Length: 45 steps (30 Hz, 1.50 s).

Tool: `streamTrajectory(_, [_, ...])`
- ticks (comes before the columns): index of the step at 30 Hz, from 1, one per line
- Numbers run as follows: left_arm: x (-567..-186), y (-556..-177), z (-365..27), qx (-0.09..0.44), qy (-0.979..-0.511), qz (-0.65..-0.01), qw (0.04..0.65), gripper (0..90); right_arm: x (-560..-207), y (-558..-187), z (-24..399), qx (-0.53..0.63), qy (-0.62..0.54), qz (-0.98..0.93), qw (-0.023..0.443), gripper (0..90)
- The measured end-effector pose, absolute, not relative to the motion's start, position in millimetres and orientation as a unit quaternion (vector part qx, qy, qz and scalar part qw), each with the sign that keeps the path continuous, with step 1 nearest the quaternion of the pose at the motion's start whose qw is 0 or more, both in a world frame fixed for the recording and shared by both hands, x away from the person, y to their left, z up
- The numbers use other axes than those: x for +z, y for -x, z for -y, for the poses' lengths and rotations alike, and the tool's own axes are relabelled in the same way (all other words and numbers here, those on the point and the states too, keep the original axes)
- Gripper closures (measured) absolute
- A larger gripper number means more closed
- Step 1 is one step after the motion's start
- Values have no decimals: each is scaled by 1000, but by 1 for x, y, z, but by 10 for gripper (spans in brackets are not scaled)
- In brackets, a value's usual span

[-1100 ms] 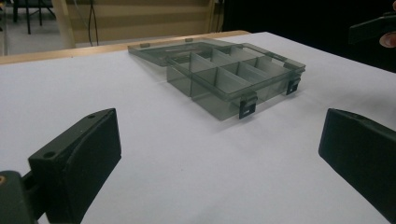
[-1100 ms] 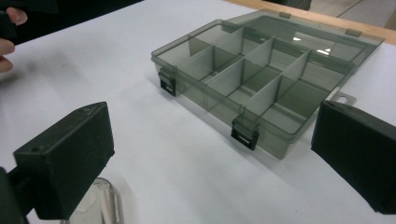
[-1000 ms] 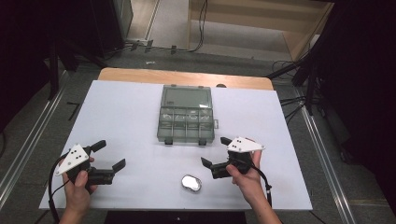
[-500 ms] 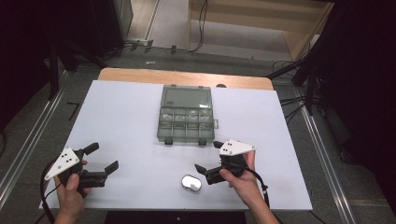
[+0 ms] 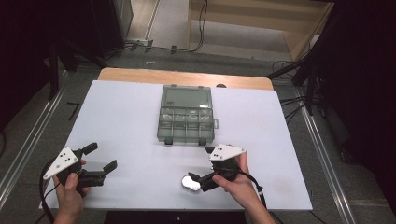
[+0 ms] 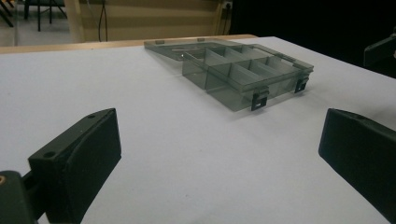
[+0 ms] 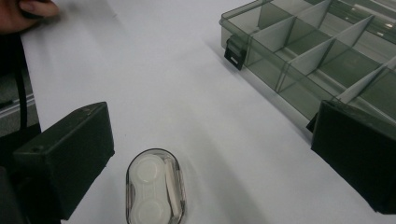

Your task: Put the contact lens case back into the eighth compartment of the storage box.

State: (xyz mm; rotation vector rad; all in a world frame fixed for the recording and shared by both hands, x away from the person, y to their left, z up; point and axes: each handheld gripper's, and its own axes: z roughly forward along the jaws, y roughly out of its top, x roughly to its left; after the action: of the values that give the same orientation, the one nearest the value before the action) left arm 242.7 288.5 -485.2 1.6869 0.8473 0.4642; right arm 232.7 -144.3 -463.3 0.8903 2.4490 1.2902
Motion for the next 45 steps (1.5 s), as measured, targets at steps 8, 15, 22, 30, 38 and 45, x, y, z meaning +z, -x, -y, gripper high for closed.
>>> streamTrajectory(8, [-486,-244,-288,196,-720,-359,561,0,-467,-233,139,430,-294,-847,103,0])
streamTrajectory(15, [-486,-244,-289,195,-720,-360,561,0,-470,-231,133,416,-287,-857,102,0])
streamTrajectory(22, [-487,-244,-288,194,-718,-362,561,0,-474,-232,129,406,-284,-863,96,0])
streamTrajectory(30, [-487,-245,-288,193,-721,-359,560,0,-478,-230,123,394,-282,-870,87,0])
streamTrajectory(38, [-487,-245,-288,192,-721,-360,561,0,-488,-226,113,365,-283,-883,85,29])
streamTrajectory(45, [-487,-245,-289,192,-721,-359,561,0,-494,-219,111,356,-288,-886,78,126])
